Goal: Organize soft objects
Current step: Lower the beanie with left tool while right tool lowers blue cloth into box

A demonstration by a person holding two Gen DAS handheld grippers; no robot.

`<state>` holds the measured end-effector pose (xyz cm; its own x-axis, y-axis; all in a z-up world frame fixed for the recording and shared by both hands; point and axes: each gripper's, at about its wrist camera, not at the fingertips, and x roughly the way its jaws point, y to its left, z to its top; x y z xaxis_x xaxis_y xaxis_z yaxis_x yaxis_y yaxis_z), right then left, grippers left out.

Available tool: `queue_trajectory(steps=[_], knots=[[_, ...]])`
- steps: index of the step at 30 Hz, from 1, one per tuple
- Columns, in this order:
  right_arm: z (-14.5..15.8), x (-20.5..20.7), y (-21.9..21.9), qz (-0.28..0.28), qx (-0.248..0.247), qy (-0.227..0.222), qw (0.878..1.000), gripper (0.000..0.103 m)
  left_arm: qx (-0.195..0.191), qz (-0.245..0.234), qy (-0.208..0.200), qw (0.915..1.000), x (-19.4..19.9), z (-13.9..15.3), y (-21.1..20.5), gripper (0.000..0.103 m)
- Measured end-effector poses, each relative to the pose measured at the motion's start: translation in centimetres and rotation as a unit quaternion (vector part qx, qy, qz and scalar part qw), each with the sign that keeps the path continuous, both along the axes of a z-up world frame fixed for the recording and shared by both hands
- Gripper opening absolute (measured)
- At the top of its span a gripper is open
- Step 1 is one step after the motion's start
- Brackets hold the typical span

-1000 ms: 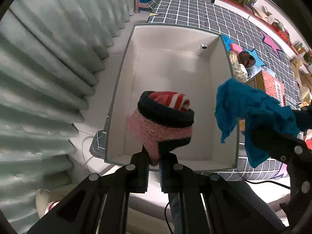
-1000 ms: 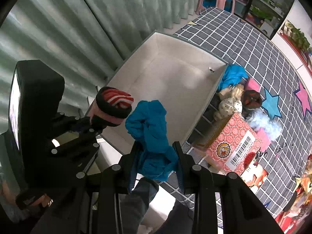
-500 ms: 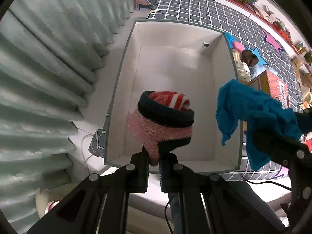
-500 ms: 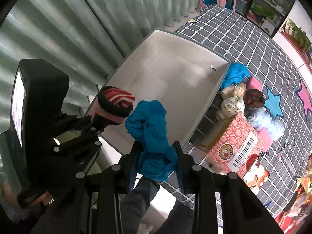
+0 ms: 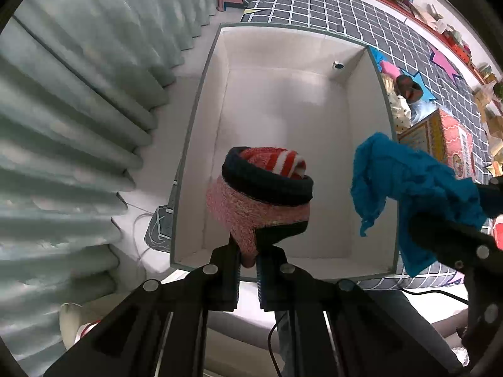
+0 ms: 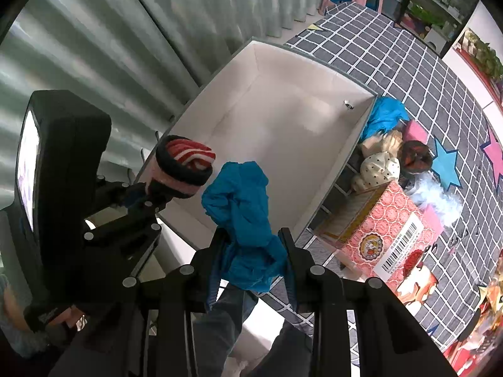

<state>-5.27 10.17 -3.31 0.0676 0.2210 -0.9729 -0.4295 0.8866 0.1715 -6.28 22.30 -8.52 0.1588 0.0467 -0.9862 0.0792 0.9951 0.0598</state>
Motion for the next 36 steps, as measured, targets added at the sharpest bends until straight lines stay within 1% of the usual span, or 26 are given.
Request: queue_trajectory(steps=[11, 16, 25, 30, 31, 33, 34, 35, 36], knots=[[-3.0, 1.0, 0.6, -0.014, -0.004, 0.034, 0.999, 0.034, 0.008, 0.004, 0.02, 0.9998, 1.3, -2.3, 0.2, 0.009], [-4.3, 1.4, 1.3, -0.007, -0.013, 0.04, 0.999, 0.034, 0.012, 0.001, 0.033, 0.9994, 1.7, -3.4, 0.2, 0.009], [-5.1, 1.2, 1.8, 0.001, -0.017, 0.044, 0.999, 0.034, 0.011, 0.0, 0.041, 0.9991, 1.8, -4.2, 0.2, 0.009], [-5.2, 1.5, 1.9, 0.002, -0.018, 0.043, 0.999, 0.034, 0.007, -0.007, 0.032, 0.9994, 1.5, -4.0, 0.2, 0.01], [-5.1, 1.5, 2.0, 0.004, -0.018, 0.041, 0.999, 0.036, 0.004, -0.01, 0.028, 0.9995, 1.4, -3.9, 0.2, 0.013], [-4.9, 1.3, 2.0, 0.005, -0.022, 0.035, 0.999, 0.045, 0.001, -0.014, 0.02, 0.9997, 1.3, -3.6, 0.2, 0.028], [-4.8, 1.3, 1.9, 0.006, -0.025, 0.031, 0.999, 0.049, 0.0, -0.012, 0.015, 0.9998, 1.2, -3.3, 0.3, 0.047], [-4.7, 1.3, 1.7, 0.006, -0.024, 0.029, 0.999, 0.051, -0.001, -0.01, 0.009, 0.9999, 1.1, -3.1, 0.5, 0.063], [-4.5, 1.3, 1.6, 0.004, -0.023, 0.027, 0.999, 0.057, -0.001, -0.005, 0.001, 1.0, 1.0, -2.9, 0.7, 0.068]])
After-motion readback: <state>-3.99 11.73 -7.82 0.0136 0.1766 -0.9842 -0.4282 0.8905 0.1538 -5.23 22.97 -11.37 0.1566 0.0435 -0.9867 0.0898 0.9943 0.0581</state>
